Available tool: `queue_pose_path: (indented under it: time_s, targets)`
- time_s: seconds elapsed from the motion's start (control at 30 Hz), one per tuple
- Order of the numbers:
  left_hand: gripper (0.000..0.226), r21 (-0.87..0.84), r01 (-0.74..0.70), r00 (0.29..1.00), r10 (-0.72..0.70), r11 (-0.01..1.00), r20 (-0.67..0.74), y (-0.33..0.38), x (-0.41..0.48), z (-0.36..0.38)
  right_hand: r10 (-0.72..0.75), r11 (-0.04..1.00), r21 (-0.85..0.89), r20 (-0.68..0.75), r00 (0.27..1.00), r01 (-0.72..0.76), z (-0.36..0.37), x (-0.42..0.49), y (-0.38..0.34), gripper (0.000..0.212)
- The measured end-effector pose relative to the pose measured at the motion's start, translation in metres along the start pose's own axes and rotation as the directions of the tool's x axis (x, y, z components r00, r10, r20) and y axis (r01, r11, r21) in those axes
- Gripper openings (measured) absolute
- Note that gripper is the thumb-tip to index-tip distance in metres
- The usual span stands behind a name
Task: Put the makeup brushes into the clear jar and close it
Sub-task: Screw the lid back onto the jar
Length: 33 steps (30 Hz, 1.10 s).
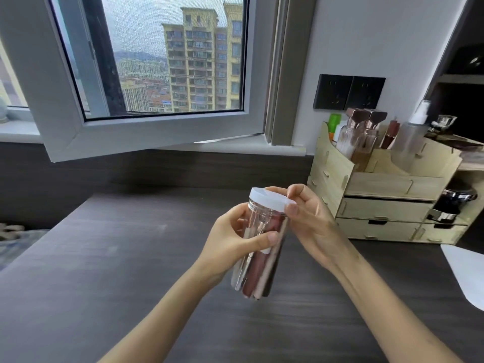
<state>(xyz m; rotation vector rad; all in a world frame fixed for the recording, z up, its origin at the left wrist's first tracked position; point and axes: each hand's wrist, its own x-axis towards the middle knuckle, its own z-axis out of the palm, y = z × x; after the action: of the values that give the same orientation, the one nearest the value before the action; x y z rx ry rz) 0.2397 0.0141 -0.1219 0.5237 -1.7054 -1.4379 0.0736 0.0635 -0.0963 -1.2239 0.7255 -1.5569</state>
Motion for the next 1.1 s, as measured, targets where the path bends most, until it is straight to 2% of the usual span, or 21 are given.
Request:
queue_pose_path:
  time_s: [0.1, 0.3, 0.37, 0.4, 0.43, 0.47, 0.5, 0.53, 0.57, 0.6, 0.63, 0.7, 0.73, 0.77, 0.87, 0.9, 0.93, 1.03, 1.1]
  targets:
    - [0.05, -0.037, 0.027, 0.998, -0.025, 0.999, 0.054, 0.002, 0.001, 0.002, 0.017, 0.999, -0.031, 0.046, 0.999, -0.015, -0.007, 0.0, -0.006, 0.05]
    - [0.05, -0.025, 0.031, 0.992, -0.028, 0.999, 0.126, 0.008, 0.003, 0.003, 0.072, 0.995, -0.083, 0.115, 0.991, -0.062, -0.011, 0.0, -0.021, 0.06]
    - [0.051, 0.004, 0.023, 0.993, -0.024, 1.0, 0.117, 0.008, 0.002, 0.002, 0.092, 0.97, -0.234, 0.08, 0.993, -0.071, -0.007, -0.002, -0.029, 0.052]
    - [0.05, 0.039, 0.013, 0.996, -0.017, 0.999, 0.093, 0.008, 0.001, 0.002, 0.087, 0.916, -0.397, 0.046, 0.995, -0.062, -0.003, -0.003, -0.034, 0.048]
    - [0.049, 0.098, 0.0, 0.998, -0.005, 0.995, 0.056, 0.008, 0.001, 0.002, 0.071, 0.794, -0.605, 0.009, 0.997, -0.052, 0.002, -0.005, -0.037, 0.049]
    - [0.049, 0.176, -0.013, 1.0, 0.011, 0.984, 0.014, 0.007, -0.001, 0.002, 0.041, 0.588, -0.808, -0.021, 0.999, -0.041, 0.006, -0.006, -0.04, 0.054]
    - [0.05, 0.259, -0.023, 0.999, 0.03, 0.966, -0.025, 0.006, -0.001, 0.003, 0.009, 0.326, -0.945, -0.012, 1.0, -0.014, 0.01, -0.007, -0.041, 0.061]
    - [0.053, 0.323, -0.028, 0.997, 0.048, 0.946, -0.054, 0.005, -0.002, 0.003, 0.02, 0.084, -0.996, 0.024, 1.0, 0.022, 0.013, -0.007, -0.043, 0.068]
    - [0.056, 0.358, -0.029, 0.996, 0.059, 0.933, -0.073, 0.004, -0.002, 0.002, 0.068, -0.061, -0.997, 0.047, 0.997, 0.051, 0.014, -0.007, -0.046, 0.077]
    - [0.058, 0.366, -0.027, 0.994, 0.062, 0.93, -0.084, 0.002, -0.002, 0.001, 0.132, -0.102, -0.993, 0.052, 0.99, 0.066, 0.015, -0.007, -0.051, 0.083]
    - [0.06, 0.366, -0.027, 0.994, 0.064, 0.93, -0.088, 0.002, -0.003, -0.001, 0.197, -0.048, -0.996, 0.062, 0.978, 0.073, 0.013, -0.006, -0.056, 0.083]
    - [0.06, 0.39, -0.047, 0.994, 0.083, 0.92, -0.075, 0.0, -0.003, -0.002, 0.298, 0.206, -0.977, 0.113, 0.948, 0.052, 0.012, -0.004, -0.065, 0.067]
    - [0.059, 0.412, -0.062, 0.993, 0.096, 0.909, -0.063, 0.0, -0.004, -0.002, 0.312, 0.271, -0.961, 0.146, 0.939, 0.06, 0.013, -0.004, -0.066, 0.06]
    - [0.058, 0.435, -0.074, 0.993, 0.107, 0.897, -0.052, -0.001, -0.005, -0.002, 0.296, 0.232, -0.968, 0.161, 0.941, 0.093, 0.015, -0.003, -0.065, 0.059]
    - [0.058, 0.484, -0.098, 0.991, 0.127, 0.87, -0.028, -0.004, -0.007, 0.0, 0.181, -0.142, -0.975, 0.142, 0.973, 0.169, 0.021, 0.003, -0.06, 0.079]
    - [0.059, 0.49, -0.102, 0.991, 0.133, 0.866, -0.028, -0.004, -0.007, 0.0, 0.171, -0.195, -0.967, 0.132, 0.976, 0.165, 0.022, 0.004, -0.061, 0.085]
    - [0.059, 0.488, -0.102, 0.99, 0.136, 0.867, -0.033, -0.004, -0.007, 0.0, 0.184, -0.191, -0.968, 0.129, 0.974, 0.164, 0.022, 0.005, -0.062, 0.086]
    - [0.057, 0.483, -0.113, 0.987, 0.152, 0.868, -0.044, -0.004, -0.006, -0.002, 0.264, -0.015, -0.988, 0.143, 0.954, 0.152, 0.02, 0.007, -0.064, 0.068]
    - [0.057, 0.483, -0.128, 0.986, 0.166, 0.866, -0.036, -0.004, -0.006, -0.001, 0.229, 0.012, -0.992, 0.127, 0.965, 0.128, 0.022, 0.007, -0.056, 0.059]
